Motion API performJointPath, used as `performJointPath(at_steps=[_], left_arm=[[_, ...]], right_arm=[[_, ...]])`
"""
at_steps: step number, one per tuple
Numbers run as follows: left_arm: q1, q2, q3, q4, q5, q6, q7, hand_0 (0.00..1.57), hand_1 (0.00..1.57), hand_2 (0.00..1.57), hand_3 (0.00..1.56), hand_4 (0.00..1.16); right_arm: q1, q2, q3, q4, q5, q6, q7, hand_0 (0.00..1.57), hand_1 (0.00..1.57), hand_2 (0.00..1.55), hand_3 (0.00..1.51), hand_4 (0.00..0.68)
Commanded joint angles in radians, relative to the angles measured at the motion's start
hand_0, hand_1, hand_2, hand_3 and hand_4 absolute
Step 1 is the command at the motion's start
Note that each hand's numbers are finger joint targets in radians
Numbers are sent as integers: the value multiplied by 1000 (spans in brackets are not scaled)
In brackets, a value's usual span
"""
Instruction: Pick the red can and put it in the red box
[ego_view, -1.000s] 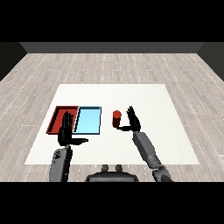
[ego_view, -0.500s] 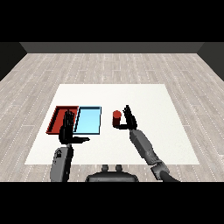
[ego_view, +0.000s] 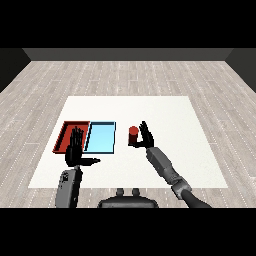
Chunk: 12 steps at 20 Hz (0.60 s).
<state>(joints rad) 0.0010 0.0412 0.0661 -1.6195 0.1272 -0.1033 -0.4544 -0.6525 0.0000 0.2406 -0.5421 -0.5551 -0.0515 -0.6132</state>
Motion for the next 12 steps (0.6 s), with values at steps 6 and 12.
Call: performJointPath(at_steps=[6, 12], left_arm=[[-25, 3, 16, 7, 2, 11, 6, 0, 0, 0, 0, 0], [29, -37, -40, -4, -44, 27, -34, 0, 0, 0, 0, 0]], right_arm=[[-39, 0, 113, 71, -120, -31, -56, 0, 0, 0, 0, 0], [-141, 0, 106, 132, -150, -32, -3, 0, 0, 0, 0, 0]])
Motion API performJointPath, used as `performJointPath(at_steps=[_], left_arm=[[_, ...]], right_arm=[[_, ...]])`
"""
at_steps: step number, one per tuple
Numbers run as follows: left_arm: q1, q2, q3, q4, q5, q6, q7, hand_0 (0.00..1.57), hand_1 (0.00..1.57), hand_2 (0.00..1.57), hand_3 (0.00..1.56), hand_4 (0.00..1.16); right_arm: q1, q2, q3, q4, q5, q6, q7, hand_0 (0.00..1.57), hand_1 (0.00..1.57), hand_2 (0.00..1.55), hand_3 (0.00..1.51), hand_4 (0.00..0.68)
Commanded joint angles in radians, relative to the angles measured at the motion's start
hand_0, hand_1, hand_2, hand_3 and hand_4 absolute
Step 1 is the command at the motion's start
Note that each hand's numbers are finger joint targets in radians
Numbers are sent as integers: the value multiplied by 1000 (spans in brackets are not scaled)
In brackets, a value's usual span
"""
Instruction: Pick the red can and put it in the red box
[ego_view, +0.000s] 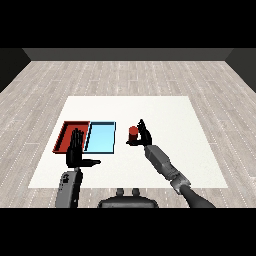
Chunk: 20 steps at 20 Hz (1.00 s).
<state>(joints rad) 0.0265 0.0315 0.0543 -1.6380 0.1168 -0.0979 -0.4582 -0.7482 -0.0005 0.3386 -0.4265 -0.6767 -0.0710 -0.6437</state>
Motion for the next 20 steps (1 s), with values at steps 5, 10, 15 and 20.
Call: performJointPath(at_steps=[5, 10, 15, 20], left_arm=[[51, -22, -39, -97, -9, 20, 58, 0, 0, 0, 0, 0], [-24, -1, 14, -10, 13, 16, 29, 0, 0, 0, 0, 0], [-31, -4, -4, -82, 29, 18, 97, 0, 0, 0, 0, 0], [9, -26, -23, -15, -4, 5, -5, 0, 0, 0, 0, 0]], right_arm=[[34, 0, 157, -62, -143, -62, -14, 0, 0, 0, 0, 0], [-46, 0, 45, 54, -66, 29, 1, 0, 0, 0, 0, 0], [-112, 0, 115, 91, -157, -5, 15, 0, 0, 0, 0, 0], [-119, 0, 181, 58, -219, -61, 75, 0, 0, 0, 0, 0]])
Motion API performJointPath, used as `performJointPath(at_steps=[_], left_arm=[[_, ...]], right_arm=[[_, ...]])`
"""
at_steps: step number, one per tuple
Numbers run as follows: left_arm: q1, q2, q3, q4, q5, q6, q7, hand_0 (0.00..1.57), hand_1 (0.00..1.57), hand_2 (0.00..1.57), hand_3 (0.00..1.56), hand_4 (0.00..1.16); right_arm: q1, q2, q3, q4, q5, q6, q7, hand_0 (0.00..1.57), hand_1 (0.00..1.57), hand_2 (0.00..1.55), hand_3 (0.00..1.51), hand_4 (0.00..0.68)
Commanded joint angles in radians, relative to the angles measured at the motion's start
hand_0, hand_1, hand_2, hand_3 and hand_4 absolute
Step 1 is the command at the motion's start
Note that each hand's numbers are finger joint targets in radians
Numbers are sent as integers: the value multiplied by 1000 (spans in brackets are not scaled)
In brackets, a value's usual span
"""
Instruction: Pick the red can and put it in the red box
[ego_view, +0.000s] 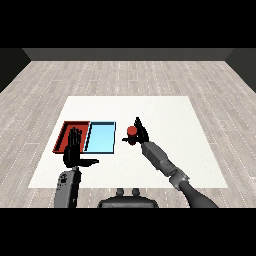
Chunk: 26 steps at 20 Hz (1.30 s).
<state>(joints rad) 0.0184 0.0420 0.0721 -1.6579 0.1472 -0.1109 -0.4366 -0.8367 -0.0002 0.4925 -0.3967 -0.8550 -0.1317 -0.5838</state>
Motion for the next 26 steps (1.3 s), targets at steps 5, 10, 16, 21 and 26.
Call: performJointPath(at_steps=[5, 10, 16, 21, 26], left_arm=[[45, -27, -30, -43, -9, 11, 3, 0, 0, 0, 0, 0], [12, 24, 21, 25, 3, -23, -31, 0, 0, 0, 0, 0], [13, -11, 1, 64, -8, -13, -71, 0, 0, 0, 0, 0], [-72, 6, 18, 49, -3, 24, 26, 0, 0, 0, 0, 0], [-48, 17, 26, 77, 9, -5, -32, 0, 0, 0, 0, 0]], right_arm=[[-15, 0, 30, 84, -25, -65, -41, 1396, 1396, 1412, 1369, 293], [-47, 0, 107, 20, -37, -214, 49, 1525, 1525, 1476, 1430, 573], [-53, 0, 144, 95, 1, -202, 66, 1528, 1528, 1472, 1420, 551], [-21, 0, 204, 28, -41, -252, 71, 1531, 1531, 1468, 1413, 546], [-88, 0, 203, 27, -52, -288, 106, 1548, 1548, 1475, 1411, 558]])
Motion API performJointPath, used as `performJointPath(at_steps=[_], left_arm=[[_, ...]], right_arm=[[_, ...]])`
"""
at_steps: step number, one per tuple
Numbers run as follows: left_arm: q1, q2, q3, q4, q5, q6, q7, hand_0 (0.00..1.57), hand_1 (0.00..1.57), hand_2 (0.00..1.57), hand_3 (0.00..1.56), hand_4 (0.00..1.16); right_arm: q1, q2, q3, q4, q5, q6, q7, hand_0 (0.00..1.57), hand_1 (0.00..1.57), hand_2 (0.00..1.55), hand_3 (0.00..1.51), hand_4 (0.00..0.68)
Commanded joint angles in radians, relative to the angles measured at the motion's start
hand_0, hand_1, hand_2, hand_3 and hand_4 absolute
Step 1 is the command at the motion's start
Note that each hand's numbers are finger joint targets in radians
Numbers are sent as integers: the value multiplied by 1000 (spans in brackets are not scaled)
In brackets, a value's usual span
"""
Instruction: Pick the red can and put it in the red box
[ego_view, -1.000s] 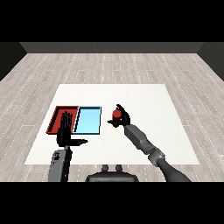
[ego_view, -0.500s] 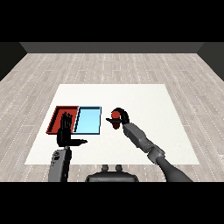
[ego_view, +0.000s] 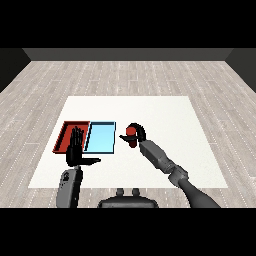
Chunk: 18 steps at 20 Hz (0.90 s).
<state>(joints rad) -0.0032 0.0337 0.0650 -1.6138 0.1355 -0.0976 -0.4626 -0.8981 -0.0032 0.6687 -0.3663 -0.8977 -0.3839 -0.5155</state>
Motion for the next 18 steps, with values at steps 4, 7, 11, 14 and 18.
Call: performJointPath(at_steps=[4, 7, 11, 14, 18], left_arm=[[-6, -15, -19, 16, -14, 6, -12, 0, 0, 0, 0, 0], [44, 22, 14, 2, 23, -46, -38, 0, 0, 0, 0, 0], [-45, 9, 0, 66, -7, -17, -19, 0, 0, 0, 0, 0], [-37, -1, -10, 15, -23, 18, 20, 0, 0, 0, 0, 0], [-39, -32, -129, -70, -48, 24, 110, 0, 0, 0, 0, 0]], right_arm=[[-24, 3, -54, 2, 44, -7, -62, 1539, 1539, 1469, 1388, 581], [-20, -6, -94, -54, 68, -47, -53, 1544, 1544, 1468, 1381, 586], [-9, 2, -120, -123, 98, -84, -99, 1539, 1539, 1458, 1380, 583], [-66, -43, -139, -163, 142, -80, -31, 1515, 1515, 1460, 1383, 608], [62, -153, -120, -428, 156, -102, -52, 1514, 1514, 1469, 1408, 641]])
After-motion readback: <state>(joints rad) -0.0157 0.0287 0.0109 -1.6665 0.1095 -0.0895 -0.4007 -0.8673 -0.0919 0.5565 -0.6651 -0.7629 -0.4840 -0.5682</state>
